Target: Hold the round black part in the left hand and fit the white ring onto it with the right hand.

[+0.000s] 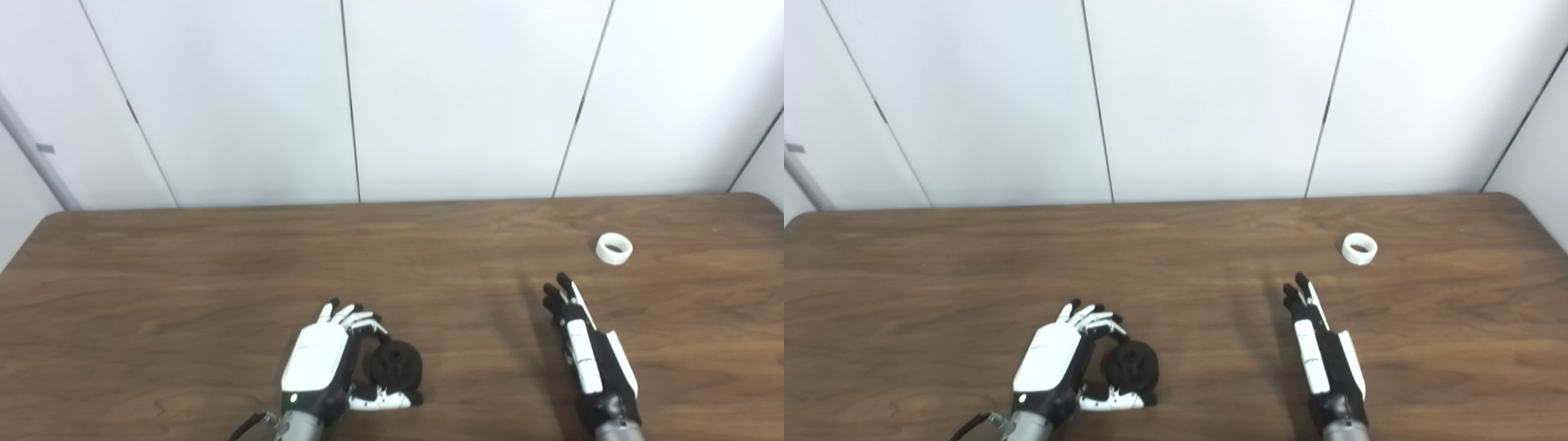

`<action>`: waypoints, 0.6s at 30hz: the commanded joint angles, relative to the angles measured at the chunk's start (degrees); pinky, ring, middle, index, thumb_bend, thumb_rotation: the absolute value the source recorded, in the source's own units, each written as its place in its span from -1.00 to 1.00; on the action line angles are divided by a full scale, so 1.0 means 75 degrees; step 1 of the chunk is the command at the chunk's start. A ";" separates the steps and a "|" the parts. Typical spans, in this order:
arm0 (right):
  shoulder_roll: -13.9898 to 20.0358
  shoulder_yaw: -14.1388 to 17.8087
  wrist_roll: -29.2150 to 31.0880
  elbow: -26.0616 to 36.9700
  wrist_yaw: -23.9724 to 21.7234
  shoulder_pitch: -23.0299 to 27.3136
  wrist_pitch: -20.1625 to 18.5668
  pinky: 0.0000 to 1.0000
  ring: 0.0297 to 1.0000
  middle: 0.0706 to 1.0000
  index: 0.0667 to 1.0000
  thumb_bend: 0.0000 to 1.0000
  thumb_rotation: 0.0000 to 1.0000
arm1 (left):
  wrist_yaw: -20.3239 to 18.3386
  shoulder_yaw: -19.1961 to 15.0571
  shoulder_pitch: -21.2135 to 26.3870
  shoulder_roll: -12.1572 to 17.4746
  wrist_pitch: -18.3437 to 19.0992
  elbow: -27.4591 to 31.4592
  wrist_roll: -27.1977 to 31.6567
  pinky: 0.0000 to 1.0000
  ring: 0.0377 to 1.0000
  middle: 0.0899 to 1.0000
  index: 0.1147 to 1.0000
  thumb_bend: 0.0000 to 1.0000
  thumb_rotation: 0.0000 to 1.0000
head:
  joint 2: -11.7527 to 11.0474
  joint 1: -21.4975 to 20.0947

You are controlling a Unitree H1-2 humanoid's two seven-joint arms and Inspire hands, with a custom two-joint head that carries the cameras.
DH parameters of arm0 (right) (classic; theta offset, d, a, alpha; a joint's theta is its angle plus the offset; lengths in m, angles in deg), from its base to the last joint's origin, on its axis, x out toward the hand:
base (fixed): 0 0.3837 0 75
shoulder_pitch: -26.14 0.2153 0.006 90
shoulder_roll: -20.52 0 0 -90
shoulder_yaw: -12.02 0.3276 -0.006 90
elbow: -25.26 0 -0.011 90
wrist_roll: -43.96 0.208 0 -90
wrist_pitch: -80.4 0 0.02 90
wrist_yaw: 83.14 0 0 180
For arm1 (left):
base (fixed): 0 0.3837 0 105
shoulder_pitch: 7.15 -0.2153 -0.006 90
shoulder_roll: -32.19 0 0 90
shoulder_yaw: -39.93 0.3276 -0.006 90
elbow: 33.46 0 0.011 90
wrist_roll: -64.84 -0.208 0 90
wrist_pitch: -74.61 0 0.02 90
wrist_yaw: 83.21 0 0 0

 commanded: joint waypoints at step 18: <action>0.0864 0.0641 -0.1466 0.0433 0.0354 0.1141 -0.0459 0.72 0.80 0.78 0.74 0.31 0.13 | 0.0146 0.0044 0.0035 0.0087 -0.0129 -0.0401 -0.0141 1.00 0.77 0.53 -0.17 0.05 -0.89 | 0.0142 -0.0513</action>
